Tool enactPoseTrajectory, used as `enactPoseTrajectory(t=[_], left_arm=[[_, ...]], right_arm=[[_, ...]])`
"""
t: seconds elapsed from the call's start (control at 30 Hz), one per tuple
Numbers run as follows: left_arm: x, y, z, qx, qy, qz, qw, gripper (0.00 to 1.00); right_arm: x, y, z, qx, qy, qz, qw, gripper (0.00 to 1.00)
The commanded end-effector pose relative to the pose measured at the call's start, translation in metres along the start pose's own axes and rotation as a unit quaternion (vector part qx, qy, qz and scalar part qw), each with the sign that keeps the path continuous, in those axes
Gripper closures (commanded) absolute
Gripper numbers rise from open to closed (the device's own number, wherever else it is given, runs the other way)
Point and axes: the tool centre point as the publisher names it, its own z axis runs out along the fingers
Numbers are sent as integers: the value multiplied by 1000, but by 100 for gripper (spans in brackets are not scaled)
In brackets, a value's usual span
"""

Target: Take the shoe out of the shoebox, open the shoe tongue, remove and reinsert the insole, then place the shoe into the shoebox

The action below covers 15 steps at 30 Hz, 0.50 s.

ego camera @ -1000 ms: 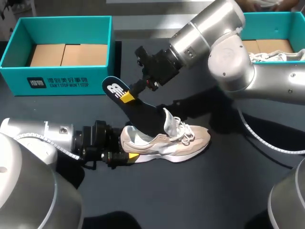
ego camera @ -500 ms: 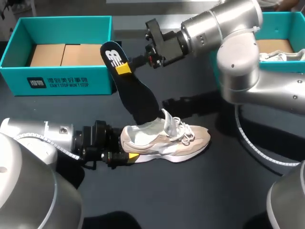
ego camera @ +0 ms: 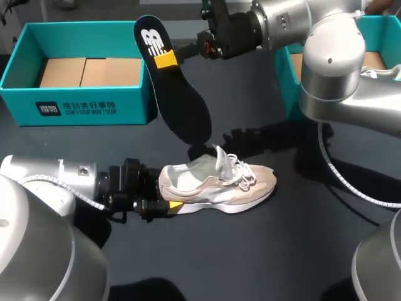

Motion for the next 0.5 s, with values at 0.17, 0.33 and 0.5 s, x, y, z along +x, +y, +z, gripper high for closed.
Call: enactPoseTrajectory(t=[0.17, 0.33, 0.5], left_arm=[[1, 4, 3, -1, -2, -1, 1000, 100], [1, 4, 3, -1, -2, -1, 1000, 100], [1, 4, 3, -1, -2, -1, 1000, 100]], right_arm=[[58, -25, -24, -39, -30, 37, 998, 100], [73, -28, -34, -40, -53, 56, 996, 100], [79, -28, -42, -22, -78, 69, 994, 100]])
